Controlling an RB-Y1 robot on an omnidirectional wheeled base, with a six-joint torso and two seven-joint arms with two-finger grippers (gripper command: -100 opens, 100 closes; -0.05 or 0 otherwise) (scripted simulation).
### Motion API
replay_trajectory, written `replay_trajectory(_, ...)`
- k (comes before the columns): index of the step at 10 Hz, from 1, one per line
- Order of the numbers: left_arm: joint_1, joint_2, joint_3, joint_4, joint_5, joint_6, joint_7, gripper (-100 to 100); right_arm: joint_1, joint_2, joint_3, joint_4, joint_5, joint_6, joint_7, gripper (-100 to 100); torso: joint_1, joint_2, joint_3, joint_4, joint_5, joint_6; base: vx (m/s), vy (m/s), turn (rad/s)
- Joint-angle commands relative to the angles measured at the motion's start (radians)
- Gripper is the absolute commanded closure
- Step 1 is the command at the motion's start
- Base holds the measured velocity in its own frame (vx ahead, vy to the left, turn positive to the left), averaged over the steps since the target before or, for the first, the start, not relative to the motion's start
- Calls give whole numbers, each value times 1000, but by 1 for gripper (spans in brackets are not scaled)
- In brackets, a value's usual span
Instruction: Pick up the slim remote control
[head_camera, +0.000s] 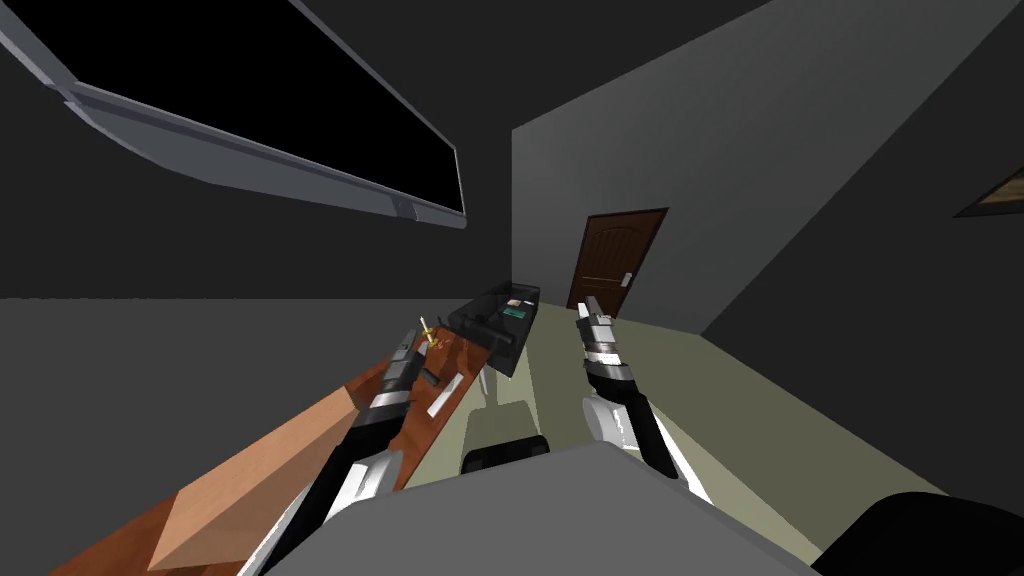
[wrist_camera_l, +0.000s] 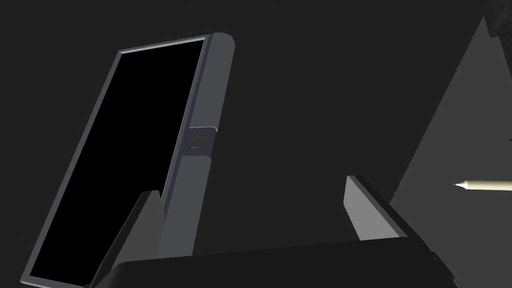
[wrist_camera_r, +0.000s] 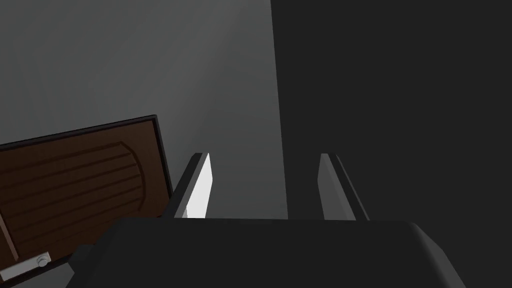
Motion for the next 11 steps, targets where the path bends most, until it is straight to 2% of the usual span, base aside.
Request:
replay_trajectory(1,-3,30,11,50,28,19,6,-100,0,0,0,0,0,0,0,0,0,0,0,0,0,0,-22,-42,-170)
replay_trajectory(3,0,81,32,118,84,70,20,-100,0,0,0,0,0,0,0,0,0,-1,0,0,0,0,-16,-61,-303)
replay_trajectory(4,0,81,32,134,84,70,20,-100,0,0,0,0,0,0,0,0,-1,0,0,0,0,1,-18,-46,-98)
replay_trajectory(5,2,105,43,177,115,98,28,-100,0,0,0,0,0,0,0,0,0,0,0,0,0,0,-2,-43,-178)
replay_trajectory(6,2,105,43,177,115,98,28,-100,0,0,0,0,0,0,0,0,0,-1,-1,0,0,0,0,-27,-102)
replay_trajectory(7,4,127,55,214,147,128,37,-100,0,0,0,0,0,0,0,0,1,-1,-1,0,0,0,3,-36,-231)
replay_trajectory(8,4,127,55,222,147,128,37,-100,0,0,0,0,0,0,0,0,1,-2,-1,0,0,0,-1,-27,-106)
replay_trajectory(10,9,168,79,305,213,182,57,-100,0,0,0,0,0,0,0,0,1,-1,-1,0,0,0,5,-48,-280)
replay_trajectory(11,9,168,79,319,217,191,57,-100,0,0,0,0,0,0,0,0,0,-2,-1,0,0,1,13,-36,-116)
